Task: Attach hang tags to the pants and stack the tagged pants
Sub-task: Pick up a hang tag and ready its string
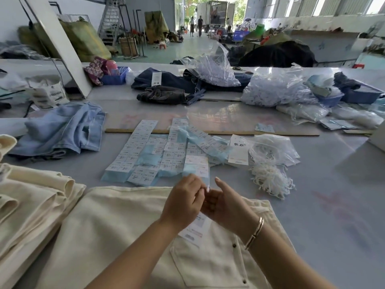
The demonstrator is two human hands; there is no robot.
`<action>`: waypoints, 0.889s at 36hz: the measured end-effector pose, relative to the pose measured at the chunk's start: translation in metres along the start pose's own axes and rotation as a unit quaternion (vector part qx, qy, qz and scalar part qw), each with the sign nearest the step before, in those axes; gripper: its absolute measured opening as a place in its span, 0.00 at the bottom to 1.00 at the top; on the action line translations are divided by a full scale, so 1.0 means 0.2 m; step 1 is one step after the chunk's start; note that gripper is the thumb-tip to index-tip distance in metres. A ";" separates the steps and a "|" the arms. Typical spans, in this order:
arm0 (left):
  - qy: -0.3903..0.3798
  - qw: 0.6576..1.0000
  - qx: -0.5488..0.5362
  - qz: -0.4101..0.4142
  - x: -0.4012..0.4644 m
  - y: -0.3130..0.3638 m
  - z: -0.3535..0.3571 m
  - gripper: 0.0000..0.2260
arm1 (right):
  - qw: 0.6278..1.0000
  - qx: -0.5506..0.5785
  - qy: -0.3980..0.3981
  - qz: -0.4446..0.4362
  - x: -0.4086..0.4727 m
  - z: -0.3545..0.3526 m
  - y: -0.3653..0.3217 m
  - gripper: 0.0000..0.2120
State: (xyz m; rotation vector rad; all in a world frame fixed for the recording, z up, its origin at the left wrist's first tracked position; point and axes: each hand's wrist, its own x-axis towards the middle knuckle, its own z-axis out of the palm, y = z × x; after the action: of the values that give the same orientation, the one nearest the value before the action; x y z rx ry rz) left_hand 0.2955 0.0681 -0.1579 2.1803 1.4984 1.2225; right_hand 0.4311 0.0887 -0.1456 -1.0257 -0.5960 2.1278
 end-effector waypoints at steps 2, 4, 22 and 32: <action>0.000 1.000 0.013 -0.006 -0.07 -0.02 0.01 0.07 | 1.000 0.000 0.016 0.004 0.02 0.01 0.03 0.22; -0.007 1.000 0.016 -0.021 -0.14 -0.04 0.02 0.08 | 1.000 -0.006 0.024 0.003 0.04 0.01 0.07 0.21; -0.044 0.956 0.125 -0.261 -0.15 -0.08 0.19 0.15 | 0.536 -0.812 0.204 -0.110 -0.12 -0.08 0.02 0.25; -0.030 0.955 0.222 -0.195 -0.12 -0.05 0.24 0.15 | 0.573 -0.749 0.299 -0.142 0.21 -0.08 0.01 0.19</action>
State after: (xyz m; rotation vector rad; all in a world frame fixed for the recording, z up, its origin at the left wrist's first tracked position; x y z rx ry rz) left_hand 0.3216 0.0653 -0.2061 1.9848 2.2111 0.7355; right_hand 0.4256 0.1201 -0.1767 -2.0782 -2.0806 0.3890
